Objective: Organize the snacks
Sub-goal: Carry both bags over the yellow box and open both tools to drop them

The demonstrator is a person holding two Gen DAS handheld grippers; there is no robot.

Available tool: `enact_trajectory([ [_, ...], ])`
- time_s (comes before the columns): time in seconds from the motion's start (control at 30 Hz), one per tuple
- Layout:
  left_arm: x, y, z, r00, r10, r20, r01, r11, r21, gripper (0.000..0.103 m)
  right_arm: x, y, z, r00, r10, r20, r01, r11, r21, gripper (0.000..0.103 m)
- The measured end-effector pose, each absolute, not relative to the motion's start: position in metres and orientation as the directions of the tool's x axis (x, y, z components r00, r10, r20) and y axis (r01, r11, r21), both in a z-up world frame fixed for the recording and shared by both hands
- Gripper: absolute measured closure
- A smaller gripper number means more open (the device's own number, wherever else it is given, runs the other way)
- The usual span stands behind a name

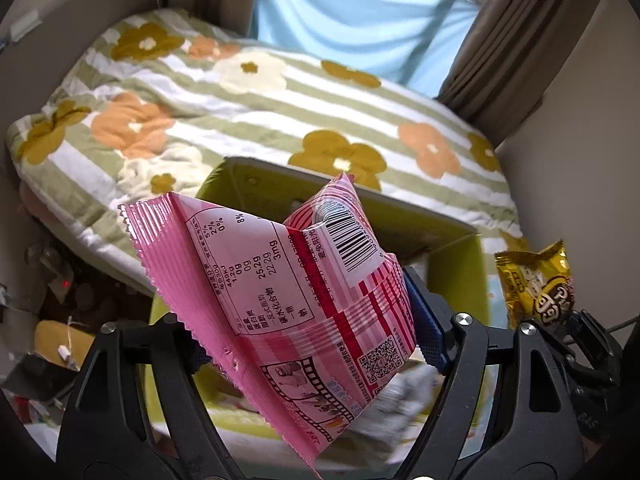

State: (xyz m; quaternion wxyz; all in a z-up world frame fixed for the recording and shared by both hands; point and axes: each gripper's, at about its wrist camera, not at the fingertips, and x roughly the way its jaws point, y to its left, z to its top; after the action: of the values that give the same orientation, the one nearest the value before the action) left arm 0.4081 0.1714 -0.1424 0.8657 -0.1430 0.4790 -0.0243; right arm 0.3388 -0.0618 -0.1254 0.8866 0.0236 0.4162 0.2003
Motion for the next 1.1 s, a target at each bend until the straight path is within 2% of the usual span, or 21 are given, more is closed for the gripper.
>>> enact_trajectory([
  [0.07,0.417,0.179,-0.153,0.514,-0.198,-0.835,-0.097,0.953,-0.286,0.015,0.342,-0.056,-0.131,0.566,0.363,-0.740,-0.321,0.924,0.208,0.049],
  [0.13,0.419,0.186,-0.160,0.503,-0.222,-0.835,-0.091,0.948,-0.306,0.001,0.345,-0.052,-0.137,0.560,0.356,-0.748,-0.309,0.928,0.210,0.049],
  [0.17,0.417,0.188,-0.163,0.501,-0.224,-0.836,-0.085,0.948,-0.305,0.000,0.346,-0.050,-0.139,0.557,0.352,-0.752,-0.303,0.929,0.211,0.049],
  [0.4,0.394,0.191,-0.177,0.465,-0.244,-0.851,-0.070,0.948,-0.311,0.000,0.353,-0.047,-0.153,0.517,0.350,-0.781,-0.287,0.931,0.228,0.049],
  [0.67,0.367,0.185,-0.167,0.487,-0.226,-0.844,-0.058,0.955,-0.290,0.000,0.362,-0.034,-0.152,0.488,0.394,-0.779,-0.330,0.909,0.253,0.048],
  [0.7,0.365,0.184,-0.166,0.489,-0.216,-0.845,-0.059,0.958,-0.279,0.000,0.364,-0.032,-0.152,0.483,0.391,-0.783,-0.333,0.910,0.249,0.041],
  [0.8,0.357,0.183,-0.162,0.500,-0.204,-0.841,-0.063,0.961,-0.270,0.000,0.362,-0.033,-0.154,0.509,0.371,-0.777,-0.332,0.917,0.221,0.006],
  [0.83,0.354,0.183,-0.160,0.505,-0.203,-0.839,-0.062,0.961,-0.270,0.000,0.358,-0.036,-0.152,0.526,0.382,-0.760,-0.336,0.914,0.227,0.001],
  [0.97,0.344,0.182,-0.157,0.515,-0.192,-0.836,-0.066,0.963,-0.262,0.000,0.342,-0.044,-0.147,0.555,0.426,-0.714,-0.344,0.900,0.269,0.001],
  [1.1,0.338,0.180,-0.151,0.527,-0.208,-0.824,-0.053,0.960,-0.276,0.000,0.333,-0.046,-0.142,0.546,0.422,-0.723,-0.342,0.901,0.268,0.001],
])
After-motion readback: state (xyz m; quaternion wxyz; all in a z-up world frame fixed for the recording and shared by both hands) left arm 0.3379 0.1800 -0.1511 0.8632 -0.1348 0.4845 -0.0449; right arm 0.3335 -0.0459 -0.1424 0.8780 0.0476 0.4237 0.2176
